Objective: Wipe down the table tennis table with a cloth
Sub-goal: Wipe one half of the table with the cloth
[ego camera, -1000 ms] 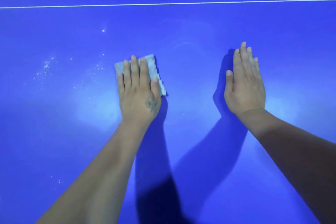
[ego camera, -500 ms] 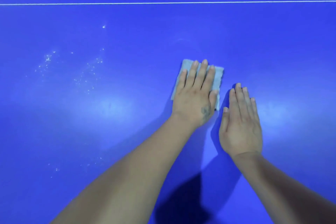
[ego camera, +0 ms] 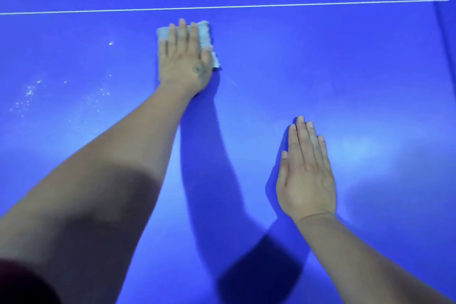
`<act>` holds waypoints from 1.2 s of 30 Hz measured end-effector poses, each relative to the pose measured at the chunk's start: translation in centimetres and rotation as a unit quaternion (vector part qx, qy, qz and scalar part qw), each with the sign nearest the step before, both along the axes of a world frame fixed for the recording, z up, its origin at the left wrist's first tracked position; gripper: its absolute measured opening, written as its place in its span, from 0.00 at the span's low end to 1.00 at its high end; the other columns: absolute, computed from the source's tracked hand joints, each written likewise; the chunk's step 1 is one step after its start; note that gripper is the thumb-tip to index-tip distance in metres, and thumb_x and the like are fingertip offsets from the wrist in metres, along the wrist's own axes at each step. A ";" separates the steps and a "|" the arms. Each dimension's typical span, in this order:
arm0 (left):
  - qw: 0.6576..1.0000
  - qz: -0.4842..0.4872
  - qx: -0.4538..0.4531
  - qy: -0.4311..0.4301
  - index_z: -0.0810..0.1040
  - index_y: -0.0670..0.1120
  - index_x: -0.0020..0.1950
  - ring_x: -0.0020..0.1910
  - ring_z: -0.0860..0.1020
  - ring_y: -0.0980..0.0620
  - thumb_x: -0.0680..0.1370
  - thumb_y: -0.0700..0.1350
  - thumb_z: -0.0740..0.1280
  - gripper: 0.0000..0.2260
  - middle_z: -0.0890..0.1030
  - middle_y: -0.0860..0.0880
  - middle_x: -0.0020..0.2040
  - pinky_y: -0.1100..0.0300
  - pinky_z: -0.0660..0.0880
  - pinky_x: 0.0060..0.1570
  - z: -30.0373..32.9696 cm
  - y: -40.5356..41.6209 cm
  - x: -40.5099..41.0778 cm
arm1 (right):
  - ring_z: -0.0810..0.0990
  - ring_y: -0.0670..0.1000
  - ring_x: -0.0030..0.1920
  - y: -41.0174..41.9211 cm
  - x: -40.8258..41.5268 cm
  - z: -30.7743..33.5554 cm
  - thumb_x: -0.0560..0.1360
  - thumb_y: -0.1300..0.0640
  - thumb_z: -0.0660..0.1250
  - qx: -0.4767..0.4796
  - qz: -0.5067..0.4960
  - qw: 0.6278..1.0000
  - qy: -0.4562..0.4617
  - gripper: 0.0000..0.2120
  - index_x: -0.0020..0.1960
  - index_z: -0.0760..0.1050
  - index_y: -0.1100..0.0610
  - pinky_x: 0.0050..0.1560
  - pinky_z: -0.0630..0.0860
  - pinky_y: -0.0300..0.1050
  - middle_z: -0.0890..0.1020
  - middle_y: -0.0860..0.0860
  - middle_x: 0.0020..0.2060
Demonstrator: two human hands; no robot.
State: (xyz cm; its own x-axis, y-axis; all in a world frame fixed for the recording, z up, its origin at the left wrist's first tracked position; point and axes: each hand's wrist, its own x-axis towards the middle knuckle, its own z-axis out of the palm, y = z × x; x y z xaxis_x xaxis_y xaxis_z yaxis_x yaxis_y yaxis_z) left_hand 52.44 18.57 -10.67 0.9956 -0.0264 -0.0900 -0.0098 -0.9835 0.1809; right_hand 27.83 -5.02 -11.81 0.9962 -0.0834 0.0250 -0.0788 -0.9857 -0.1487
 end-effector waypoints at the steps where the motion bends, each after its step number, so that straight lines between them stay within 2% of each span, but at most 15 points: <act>1: 1.000 0.021 -0.002 -0.001 0.51 0.45 0.88 0.87 0.47 0.41 0.88 0.58 0.47 0.31 0.50 0.43 0.88 0.41 0.45 0.85 0.0 1.4 -0.8 | 0.50 0.54 0.86 0.0 0.0 0.1 0.87 0.55 0.46 0.000 0.000 1.000 0.002 0.29 0.85 0.55 0.63 0.85 0.51 0.57 0.53 0.55 0.86; 7: 0.994 0.101 0.011 -0.037 0.55 0.42 0.87 0.87 0.52 0.39 0.89 0.57 0.45 0.30 0.56 0.40 0.87 0.39 0.50 0.84 0.0 6.5 -13.0 | 0.50 0.55 0.86 0.1 0.1 0.4 0.86 0.55 0.48 0.001 -0.002 1.000 0.012 0.29 0.85 0.55 0.64 0.85 0.51 0.57 0.54 0.56 0.86; 10: 0.994 0.104 0.016 -0.012 0.52 0.43 0.88 0.87 0.50 0.40 0.89 0.56 0.45 0.30 0.53 0.41 0.88 0.38 0.51 0.84 0.3 6.0 -19.7 | 0.49 0.55 0.86 0.1 0.2 0.6 0.86 0.55 0.48 0.000 -0.005 1.000 0.018 0.29 0.85 0.55 0.64 0.86 0.50 0.56 0.53 0.56 0.86; 14: 0.998 0.053 0.026 0.002 0.51 0.42 0.88 0.88 0.45 0.42 0.89 0.55 0.46 0.30 0.48 0.43 0.89 0.38 0.48 0.85 0.5 2.8 -26.5 | 0.50 0.55 0.86 0.2 0.1 0.7 0.86 0.54 0.47 -0.004 -0.005 1.000 0.021 0.29 0.85 0.55 0.64 0.85 0.50 0.57 0.54 0.57 0.86; 17: 1.000 -0.021 0.015 0.012 0.49 0.43 0.88 0.88 0.42 0.43 0.89 0.55 0.48 0.30 0.45 0.44 0.89 0.37 0.48 0.85 0.7 -0.9 -28.7 | 0.50 0.56 0.86 0.3 0.2 0.7 0.86 0.54 0.47 -0.005 -0.007 1.000 0.020 0.29 0.85 0.55 0.64 0.86 0.50 0.57 0.54 0.57 0.86; 21: 0.993 -0.115 0.000 -0.002 0.49 0.46 0.89 0.88 0.42 0.45 0.89 0.57 0.49 0.30 0.47 0.47 0.89 0.39 0.51 0.85 0.8 -4.6 -27.0 | 0.51 0.56 0.86 0.3 0.2 0.7 0.86 0.54 0.47 -0.001 -0.009 1.000 0.016 0.29 0.85 0.56 0.64 0.85 0.52 0.58 0.54 0.57 0.86; 28: 0.984 -0.171 -0.038 -0.029 0.59 0.43 0.87 0.88 0.50 0.46 0.89 0.54 0.52 0.28 0.56 0.45 0.88 0.43 0.50 0.85 0.4 -6.2 -16.6 | 0.51 0.56 0.86 0.1 0.3 0.4 0.86 0.55 0.48 -0.004 -0.004 1.000 0.014 0.29 0.85 0.56 0.64 0.85 0.53 0.58 0.55 0.57 0.86; 32: 0.968 -0.249 0.004 -0.032 0.57 0.43 0.87 0.88 0.50 0.45 0.89 0.54 0.46 0.28 0.55 0.45 0.88 0.42 0.49 0.85 0.0 -6.9 -12.0 | 0.51 0.56 0.86 0.0 0.2 0.2 0.86 0.55 0.48 -0.009 -0.003 1.000 0.018 0.29 0.85 0.56 0.64 0.85 0.52 0.58 0.54 0.57 0.86; 36: 0.941 -0.334 0.032 -0.037 0.55 0.44 0.88 0.88 0.51 0.45 0.89 0.54 0.45 0.28 0.55 0.45 0.88 0.42 0.49 0.85 0.0 -7.7 -6.2 | 0.52 0.56 0.86 -0.1 0.2 0.2 0.86 0.55 0.49 -0.001 -0.002 1.000 0.014 0.29 0.84 0.57 0.65 0.84 0.55 0.60 0.56 0.57 0.85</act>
State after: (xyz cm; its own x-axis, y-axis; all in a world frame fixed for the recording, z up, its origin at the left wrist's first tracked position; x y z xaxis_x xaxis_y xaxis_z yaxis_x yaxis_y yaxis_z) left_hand 46.21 10.91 -10.65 0.7624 -0.6456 -0.0436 -0.6401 -0.7624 0.0955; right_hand 28.05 -5.07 -11.64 0.9962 -0.0869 -0.0026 -0.0863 -0.9856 -0.1454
